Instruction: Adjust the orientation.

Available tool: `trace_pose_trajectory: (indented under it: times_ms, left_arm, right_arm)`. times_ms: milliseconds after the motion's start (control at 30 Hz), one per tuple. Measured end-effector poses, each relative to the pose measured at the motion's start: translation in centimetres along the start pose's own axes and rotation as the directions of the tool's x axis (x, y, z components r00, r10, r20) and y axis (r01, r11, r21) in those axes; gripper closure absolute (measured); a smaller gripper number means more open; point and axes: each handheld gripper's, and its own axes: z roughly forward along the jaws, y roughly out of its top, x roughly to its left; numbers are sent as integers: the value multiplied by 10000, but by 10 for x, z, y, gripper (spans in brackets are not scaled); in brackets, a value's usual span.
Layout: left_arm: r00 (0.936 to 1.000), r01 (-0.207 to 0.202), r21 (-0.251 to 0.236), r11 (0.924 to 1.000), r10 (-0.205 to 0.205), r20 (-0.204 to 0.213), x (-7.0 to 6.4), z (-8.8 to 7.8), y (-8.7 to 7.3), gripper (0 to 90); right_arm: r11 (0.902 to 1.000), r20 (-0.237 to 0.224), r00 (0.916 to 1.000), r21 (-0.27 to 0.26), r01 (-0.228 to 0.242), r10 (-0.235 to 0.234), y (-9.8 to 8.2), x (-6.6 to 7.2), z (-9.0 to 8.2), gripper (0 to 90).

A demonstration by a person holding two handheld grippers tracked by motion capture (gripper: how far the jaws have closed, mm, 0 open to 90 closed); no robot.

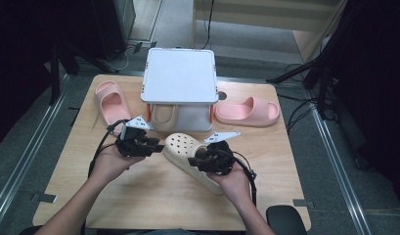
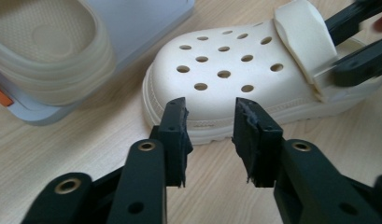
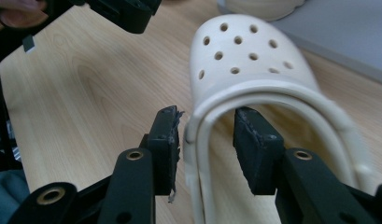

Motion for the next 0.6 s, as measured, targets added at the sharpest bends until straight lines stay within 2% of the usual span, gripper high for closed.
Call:
trace_pose_trajectory:
  times_ms: [133, 233, 267, 300, 367, 467, 500, 600]
  left_arm:
    - [10000, 75, -19, 10000, -75, 30, 0, 2, -3, 703]
    - [9981, 576, 140, 9982, -579, 218, 3, 7, -5, 713]
    - [9981, 576, 140, 9982, -579, 218, 3, 7, -5, 714]
    - [9968, 721, 167, 9973, -726, 319, 3, 10, -6, 721]
    - [9968, 714, 194, 9973, -720, 344, 0, 13, -6, 744]
    - [9974, 613, 271, 9978, -623, 360, -3, 17, -7, 769]
    - [9974, 591, 296, 9978, -602, 392, -5, 22, -8, 774]
    - [9970, 564, 517, 9971, -590, 505, -6, 32, -10, 780]
  right_arm:
    - [9982, -3, 10000, -599, -94, 94, -2, -5, -20, 655]
    - [9967, 159, 9997, -798, -158, 172, -2, -12, -33, 773]
    - [9967, 159, 9997, -798, -158, 172, -2, -12, -33, 773]
    - [9958, 450, 9987, -900, -180, 221, -2, -18, -38, 820]
    - [9954, 785, 9969, -960, -35, 110, -2, -24, -42, 845]
    - [9955, 1048, 9944, -942, -71, 171, -1, -31, -42, 855]
    - [9957, 1178, 9925, -898, -208, 314, 0, -40, -38, 857]
    - [9968, 1372, 9895, -718, -359, 455, 1, -49, -29, 843]
